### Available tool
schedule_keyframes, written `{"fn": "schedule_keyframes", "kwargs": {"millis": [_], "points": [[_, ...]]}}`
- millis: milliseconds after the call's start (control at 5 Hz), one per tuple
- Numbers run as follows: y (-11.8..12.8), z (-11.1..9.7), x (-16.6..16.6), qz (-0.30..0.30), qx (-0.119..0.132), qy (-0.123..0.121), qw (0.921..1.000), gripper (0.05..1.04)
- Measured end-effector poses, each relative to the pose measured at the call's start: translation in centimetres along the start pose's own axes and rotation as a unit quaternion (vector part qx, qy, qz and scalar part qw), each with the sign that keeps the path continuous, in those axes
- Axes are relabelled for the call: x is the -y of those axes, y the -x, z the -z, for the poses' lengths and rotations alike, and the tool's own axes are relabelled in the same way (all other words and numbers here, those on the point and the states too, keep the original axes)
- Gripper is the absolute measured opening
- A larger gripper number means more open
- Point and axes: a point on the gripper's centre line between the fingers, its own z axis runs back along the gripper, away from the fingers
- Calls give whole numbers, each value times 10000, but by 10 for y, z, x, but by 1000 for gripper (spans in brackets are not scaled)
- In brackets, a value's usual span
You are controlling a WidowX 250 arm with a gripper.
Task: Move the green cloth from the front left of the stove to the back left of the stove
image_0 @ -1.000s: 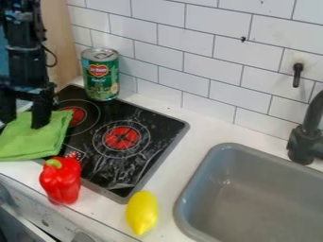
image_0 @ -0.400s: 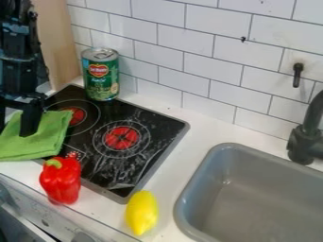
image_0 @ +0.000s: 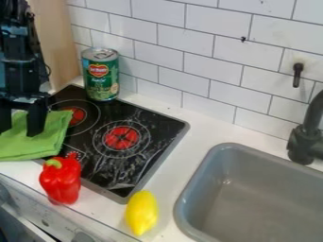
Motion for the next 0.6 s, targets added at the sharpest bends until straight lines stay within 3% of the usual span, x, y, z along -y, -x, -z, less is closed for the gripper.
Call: {"fn": "schedule_keyframes", "kwargs": {"millis": [200, 400, 600], "points": [[-2, 1, 4, -78, 121, 414, 9990, 1000], [-4, 11, -2, -176, 53, 396, 9990, 1000], [-5, 18, -11, -319, -62, 157, 9993, 1000]]}}
